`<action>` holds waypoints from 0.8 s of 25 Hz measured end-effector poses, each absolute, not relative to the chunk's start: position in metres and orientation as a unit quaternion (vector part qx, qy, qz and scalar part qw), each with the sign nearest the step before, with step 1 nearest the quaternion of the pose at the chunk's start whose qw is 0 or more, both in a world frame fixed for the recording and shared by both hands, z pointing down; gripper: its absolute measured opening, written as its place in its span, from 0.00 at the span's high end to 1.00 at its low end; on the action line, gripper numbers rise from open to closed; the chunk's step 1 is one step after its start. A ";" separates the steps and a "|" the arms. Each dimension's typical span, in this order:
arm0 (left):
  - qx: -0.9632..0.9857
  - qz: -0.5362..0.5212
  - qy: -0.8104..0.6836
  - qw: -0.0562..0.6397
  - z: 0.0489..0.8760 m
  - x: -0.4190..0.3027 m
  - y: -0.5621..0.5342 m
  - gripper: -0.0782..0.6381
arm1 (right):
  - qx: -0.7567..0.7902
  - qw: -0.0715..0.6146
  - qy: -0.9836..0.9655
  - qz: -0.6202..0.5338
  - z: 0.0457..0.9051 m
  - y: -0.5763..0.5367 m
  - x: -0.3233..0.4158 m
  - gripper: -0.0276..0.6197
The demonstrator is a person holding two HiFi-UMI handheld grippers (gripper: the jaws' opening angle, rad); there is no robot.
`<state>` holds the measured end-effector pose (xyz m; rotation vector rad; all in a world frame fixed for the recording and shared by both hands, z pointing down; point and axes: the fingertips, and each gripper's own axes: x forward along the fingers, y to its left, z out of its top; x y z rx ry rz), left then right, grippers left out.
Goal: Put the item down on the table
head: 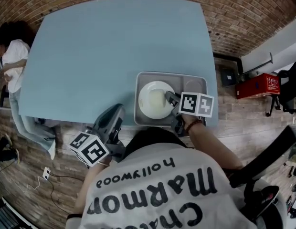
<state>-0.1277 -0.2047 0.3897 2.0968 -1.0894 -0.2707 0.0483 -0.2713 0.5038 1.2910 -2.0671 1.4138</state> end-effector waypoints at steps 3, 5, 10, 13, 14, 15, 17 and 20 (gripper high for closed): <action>0.818 -0.106 -0.425 0.372 0.389 -0.128 -0.206 0.85 | 0.454 0.163 -0.725 0.491 0.505 -0.272 0.048 0.87; 0.818 -0.107 -0.426 0.372 0.389 -0.128 -0.208 0.85 | 0.455 0.168 -0.726 0.487 0.505 -0.273 0.048 0.87; 0.818 -0.108 -0.426 0.372 0.389 -0.128 -0.207 0.85 | 0.463 0.194 -0.728 0.467 0.510 -0.271 0.051 0.85; 0.817 -0.109 -0.425 0.373 0.390 -0.128 -0.207 0.85 | 0.462 0.200 -0.728 0.466 0.513 -0.270 0.051 0.84; 0.817 -0.109 -0.425 0.374 0.390 -0.128 -0.207 0.85 | 0.462 0.203 -0.728 0.464 0.513 -0.270 0.051 0.84; 0.817 -0.109 -0.425 0.374 0.390 -0.128 -0.207 0.85 | 0.463 0.208 -0.729 0.460 0.514 -0.270 0.051 0.84; 0.816 -0.109 -0.425 0.375 0.390 -0.128 -0.208 0.85 | 0.464 0.219 -0.732 0.448 0.514 -0.271 0.051 0.83; 0.816 -0.109 -0.426 0.376 0.391 -0.128 -0.208 0.85 | 0.462 0.231 -0.738 0.434 0.514 -0.272 0.051 0.83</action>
